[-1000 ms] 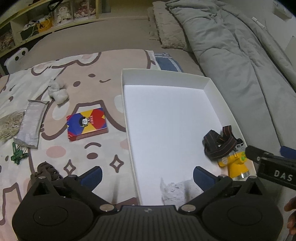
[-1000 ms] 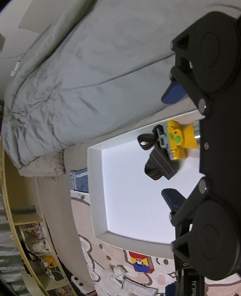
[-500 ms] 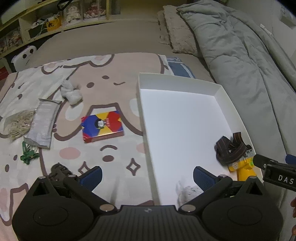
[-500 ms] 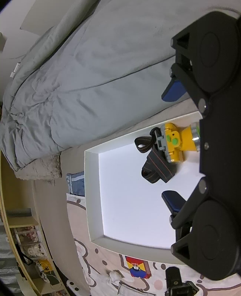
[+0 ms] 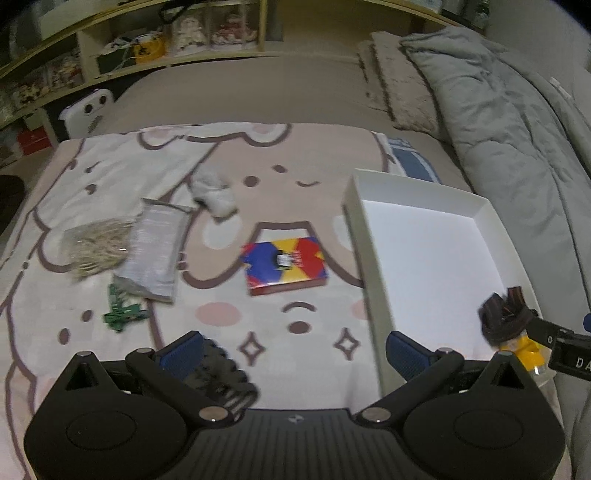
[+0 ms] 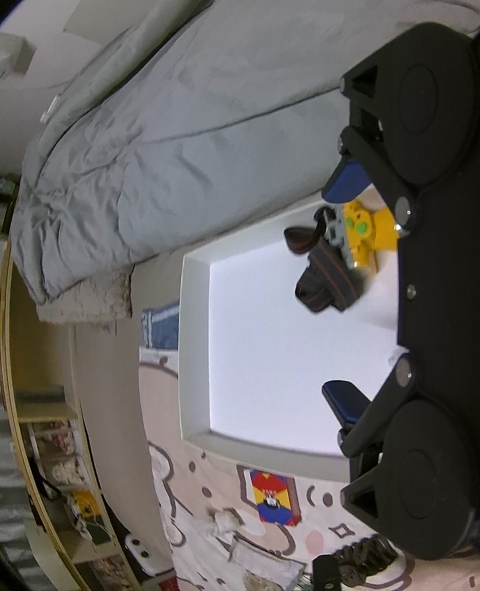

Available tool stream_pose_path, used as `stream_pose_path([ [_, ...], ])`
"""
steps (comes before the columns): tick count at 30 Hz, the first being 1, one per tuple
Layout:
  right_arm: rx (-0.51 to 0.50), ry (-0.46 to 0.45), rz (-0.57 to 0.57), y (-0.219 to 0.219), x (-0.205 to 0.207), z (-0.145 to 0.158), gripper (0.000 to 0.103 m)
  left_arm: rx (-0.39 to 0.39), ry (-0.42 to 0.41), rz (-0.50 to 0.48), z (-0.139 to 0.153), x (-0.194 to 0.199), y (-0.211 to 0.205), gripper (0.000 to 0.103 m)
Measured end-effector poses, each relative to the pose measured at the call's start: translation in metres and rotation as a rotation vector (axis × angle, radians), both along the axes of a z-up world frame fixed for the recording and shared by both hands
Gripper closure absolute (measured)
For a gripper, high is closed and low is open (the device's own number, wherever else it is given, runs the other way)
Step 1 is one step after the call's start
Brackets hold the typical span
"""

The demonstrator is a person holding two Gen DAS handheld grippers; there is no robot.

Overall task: Organize objects
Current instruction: 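Withdraw both tools from the tray back over the bed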

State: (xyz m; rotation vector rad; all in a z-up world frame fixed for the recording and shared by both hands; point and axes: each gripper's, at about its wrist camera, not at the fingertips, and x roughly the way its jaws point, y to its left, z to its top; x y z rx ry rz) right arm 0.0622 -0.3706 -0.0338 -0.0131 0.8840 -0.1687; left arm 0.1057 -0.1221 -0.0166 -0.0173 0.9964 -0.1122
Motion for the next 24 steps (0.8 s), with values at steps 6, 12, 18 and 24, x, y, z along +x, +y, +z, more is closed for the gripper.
stream_pose_path([
  [6,0.005,0.007,0.05,0.026,0.006,-0.001,0.0,0.019,-0.014,0.026,0.005,-0.003,0.031,0.0],
  [12,0.016,0.02,0.1,0.053,0.01,-0.004,0.0,0.043,-0.026,0.052,0.009,-0.009,0.063,0.0],
  [18,0.033,0.021,0.148,0.078,0.011,-0.005,0.0,0.053,-0.03,0.085,0.01,-0.012,0.095,0.0],
  [24,0.062,0.014,0.181,0.098,0.01,-0.003,0.0,0.061,-0.04,0.112,0.01,-0.016,0.123,0.0],
])
